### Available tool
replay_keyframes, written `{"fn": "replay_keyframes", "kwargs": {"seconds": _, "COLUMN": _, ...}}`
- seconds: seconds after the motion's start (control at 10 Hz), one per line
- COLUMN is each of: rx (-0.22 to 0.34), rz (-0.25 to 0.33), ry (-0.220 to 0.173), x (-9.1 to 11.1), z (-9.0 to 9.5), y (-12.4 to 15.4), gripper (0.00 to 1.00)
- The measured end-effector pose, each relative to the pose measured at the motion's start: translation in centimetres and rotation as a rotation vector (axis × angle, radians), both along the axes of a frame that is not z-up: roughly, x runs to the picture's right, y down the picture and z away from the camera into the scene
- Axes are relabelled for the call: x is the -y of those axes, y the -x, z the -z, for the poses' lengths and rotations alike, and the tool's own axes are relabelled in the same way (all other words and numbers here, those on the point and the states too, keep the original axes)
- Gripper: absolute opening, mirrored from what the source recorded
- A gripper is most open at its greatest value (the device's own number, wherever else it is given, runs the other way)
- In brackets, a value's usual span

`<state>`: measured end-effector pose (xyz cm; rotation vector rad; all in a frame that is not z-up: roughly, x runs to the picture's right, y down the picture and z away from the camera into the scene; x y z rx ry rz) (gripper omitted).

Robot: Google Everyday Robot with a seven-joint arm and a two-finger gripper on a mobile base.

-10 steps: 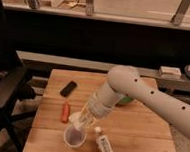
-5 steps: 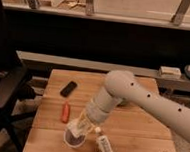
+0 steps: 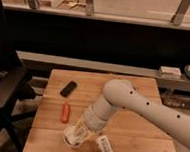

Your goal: Place the white sponge in the ceramic cup

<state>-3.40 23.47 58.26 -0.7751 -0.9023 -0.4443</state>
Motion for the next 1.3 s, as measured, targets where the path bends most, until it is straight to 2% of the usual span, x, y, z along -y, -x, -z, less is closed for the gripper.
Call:
{"fn": "replay_keyframes", "kwargs": {"seconds": 0.5, "rx": -0.043, "rz": -0.061, "ry": 0.013, "x": -1.0, "z": -0.1, "y": -1.9, "gripper": 0.71}}
{"fn": "replay_keyframes", "kwargs": {"seconds": 0.6, "rx": -0.046, "rz": -0.067, "ry": 0.014, "x": -1.0, "z": -0.1, "y": -2.2, "gripper": 0.76}}
{"fn": "replay_keyframes", "kwargs": {"seconds": 0.7, "rx": -0.043, "rz": -0.068, "ry": 0.009, "x": -0.9, "z": -0.2, "y": -2.3, "gripper": 0.8}}
{"fn": "replay_keyframes", "kwargs": {"seconds": 1.2, "rx": -0.036, "rz": -0.056, "ry": -0.018, "x": -0.1, "z": -0.4, "y": -2.4, "gripper": 0.8}}
{"fn": "replay_keyframes", "kwargs": {"seconds": 1.3, "rx": -0.057, "rz": -0.056, "ry": -0.043, "x": 0.8, "z": -0.4, "y": -3.0, "gripper": 0.8}}
